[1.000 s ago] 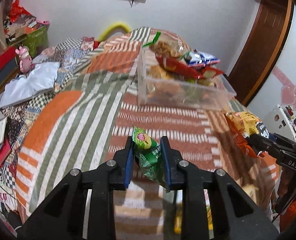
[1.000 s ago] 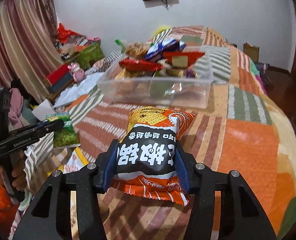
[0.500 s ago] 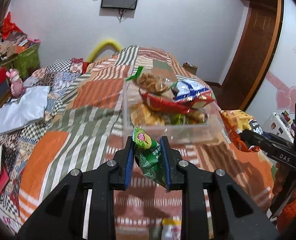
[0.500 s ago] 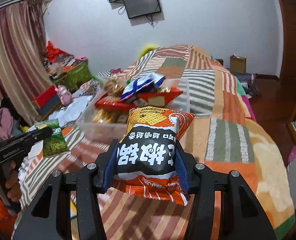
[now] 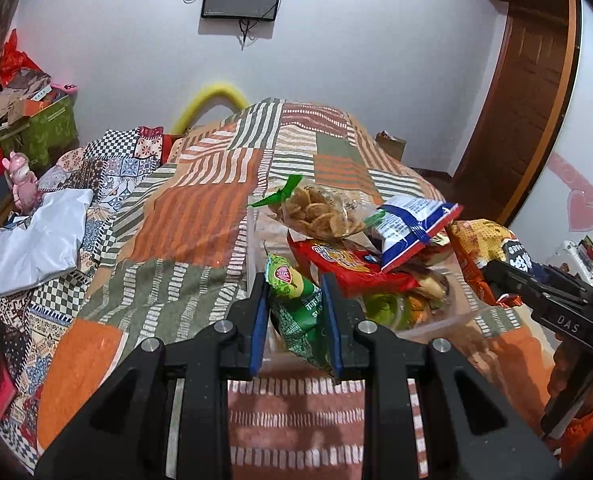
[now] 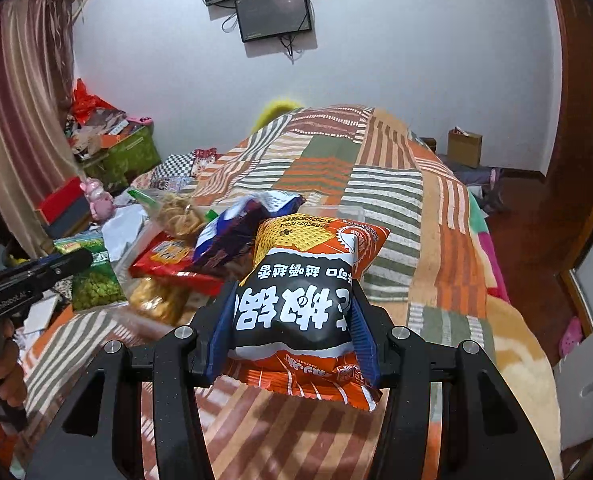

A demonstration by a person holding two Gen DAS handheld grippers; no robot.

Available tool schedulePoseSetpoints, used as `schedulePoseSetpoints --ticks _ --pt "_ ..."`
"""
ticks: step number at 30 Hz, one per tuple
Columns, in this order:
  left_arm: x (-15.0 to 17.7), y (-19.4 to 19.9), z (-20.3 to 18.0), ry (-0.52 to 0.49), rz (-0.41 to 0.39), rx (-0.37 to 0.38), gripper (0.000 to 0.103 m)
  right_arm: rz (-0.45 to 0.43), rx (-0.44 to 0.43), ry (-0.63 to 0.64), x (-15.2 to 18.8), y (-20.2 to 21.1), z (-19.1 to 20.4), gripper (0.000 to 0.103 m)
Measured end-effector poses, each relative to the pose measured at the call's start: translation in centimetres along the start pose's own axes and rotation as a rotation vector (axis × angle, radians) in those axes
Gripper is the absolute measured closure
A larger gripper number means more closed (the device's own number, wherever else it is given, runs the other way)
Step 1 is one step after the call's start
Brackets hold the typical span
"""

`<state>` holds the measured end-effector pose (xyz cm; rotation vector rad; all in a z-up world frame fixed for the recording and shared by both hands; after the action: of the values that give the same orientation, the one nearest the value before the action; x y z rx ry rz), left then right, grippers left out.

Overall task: Organize snacks
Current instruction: 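Lower both bags onto the pile in the clear box and open both grippers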

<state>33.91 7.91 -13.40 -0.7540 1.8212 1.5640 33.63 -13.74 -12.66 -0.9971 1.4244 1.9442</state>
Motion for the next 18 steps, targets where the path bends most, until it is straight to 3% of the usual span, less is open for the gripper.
schedulePoseSetpoints --ticks 7,15,18 --pt "-0.1 -2.4 -0.1 -0.014 0.017 -0.009 0.078 0.042 0.013 0.049 0.8 -2.5 1.1 0.056" --pt "0.3 -4.2 0.9 0.005 0.055 -0.031 0.076 0.04 0.028 0.097 0.8 -2.4 1.5 0.055" --pt "0.6 -4.3 1.4 0.023 0.069 -0.036 0.07 0.043 0.032 0.102 0.8 -2.2 1.6 0.053"
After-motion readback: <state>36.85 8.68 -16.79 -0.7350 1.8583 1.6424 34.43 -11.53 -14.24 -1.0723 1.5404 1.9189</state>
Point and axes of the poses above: each gripper's, at about its wrist camera, not at the fingertips, and y roughly against the way its jaws point, z to its left, x to its underside, the point moved 7 cm from there along -y, roughly the way its jaws point, and after that the axes turned 4 degrees about -y, right-handed, at the moved point
